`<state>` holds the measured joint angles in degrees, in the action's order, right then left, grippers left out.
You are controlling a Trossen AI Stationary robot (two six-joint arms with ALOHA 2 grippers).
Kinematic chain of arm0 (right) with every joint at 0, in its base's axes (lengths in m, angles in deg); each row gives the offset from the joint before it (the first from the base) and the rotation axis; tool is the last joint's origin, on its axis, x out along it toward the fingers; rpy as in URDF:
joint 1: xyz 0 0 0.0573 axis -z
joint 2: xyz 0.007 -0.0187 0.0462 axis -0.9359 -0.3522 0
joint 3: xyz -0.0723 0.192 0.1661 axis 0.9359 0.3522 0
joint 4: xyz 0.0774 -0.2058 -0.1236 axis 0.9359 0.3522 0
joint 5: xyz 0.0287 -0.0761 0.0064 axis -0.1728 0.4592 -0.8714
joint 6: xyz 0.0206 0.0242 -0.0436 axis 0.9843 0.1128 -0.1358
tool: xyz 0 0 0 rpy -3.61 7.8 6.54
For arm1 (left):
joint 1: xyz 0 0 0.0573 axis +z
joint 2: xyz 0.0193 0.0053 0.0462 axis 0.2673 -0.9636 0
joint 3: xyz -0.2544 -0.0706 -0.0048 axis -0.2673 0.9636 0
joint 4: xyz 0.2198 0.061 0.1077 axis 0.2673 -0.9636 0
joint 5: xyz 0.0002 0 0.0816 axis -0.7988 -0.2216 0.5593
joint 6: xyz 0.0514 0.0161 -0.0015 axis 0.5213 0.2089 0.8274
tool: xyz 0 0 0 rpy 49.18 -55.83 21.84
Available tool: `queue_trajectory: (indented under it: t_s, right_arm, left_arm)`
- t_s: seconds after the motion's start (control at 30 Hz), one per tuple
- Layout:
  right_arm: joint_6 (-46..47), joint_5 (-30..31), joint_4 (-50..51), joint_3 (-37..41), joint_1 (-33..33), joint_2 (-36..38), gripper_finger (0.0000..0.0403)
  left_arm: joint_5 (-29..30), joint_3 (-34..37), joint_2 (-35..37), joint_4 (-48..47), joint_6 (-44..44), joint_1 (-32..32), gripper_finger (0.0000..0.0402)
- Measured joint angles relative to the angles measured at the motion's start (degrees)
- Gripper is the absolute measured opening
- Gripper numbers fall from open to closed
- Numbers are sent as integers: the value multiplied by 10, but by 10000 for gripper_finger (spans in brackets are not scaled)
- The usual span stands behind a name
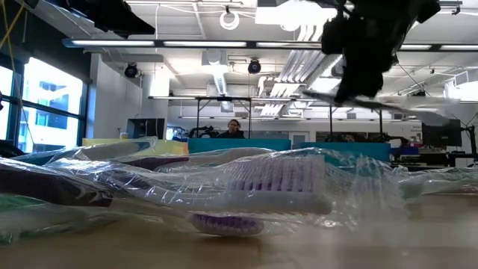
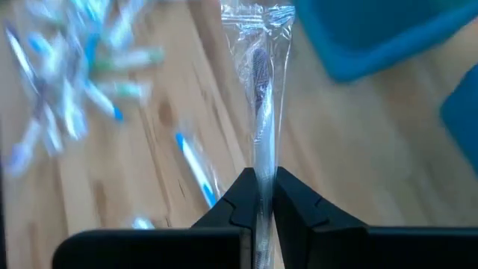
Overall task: Pick & Place Toothbrushes
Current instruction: Put the purple toothbrush into the blue bin
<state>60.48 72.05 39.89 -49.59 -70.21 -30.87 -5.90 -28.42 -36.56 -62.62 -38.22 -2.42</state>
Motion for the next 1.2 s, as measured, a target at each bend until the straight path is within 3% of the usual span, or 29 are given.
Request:
queue_trajectory:
  t_s: [0.4,0.73,0.93,1.2]
  right_arm:
    - [18,105,-62,0,6,106,18]
    - [-19,141,-187,0,6,113,18]
    - [-48,200,-245,0,6,113,18]
    - [-76,254,-282,0,6,113,18]
  left_arm:
    - [0,0,0,10,0,0,0]
    - [0,0,0,13,0,0,0]
    - [7,0,0,21,0,0,0]
    - [80,0,0,76,23,0,0]
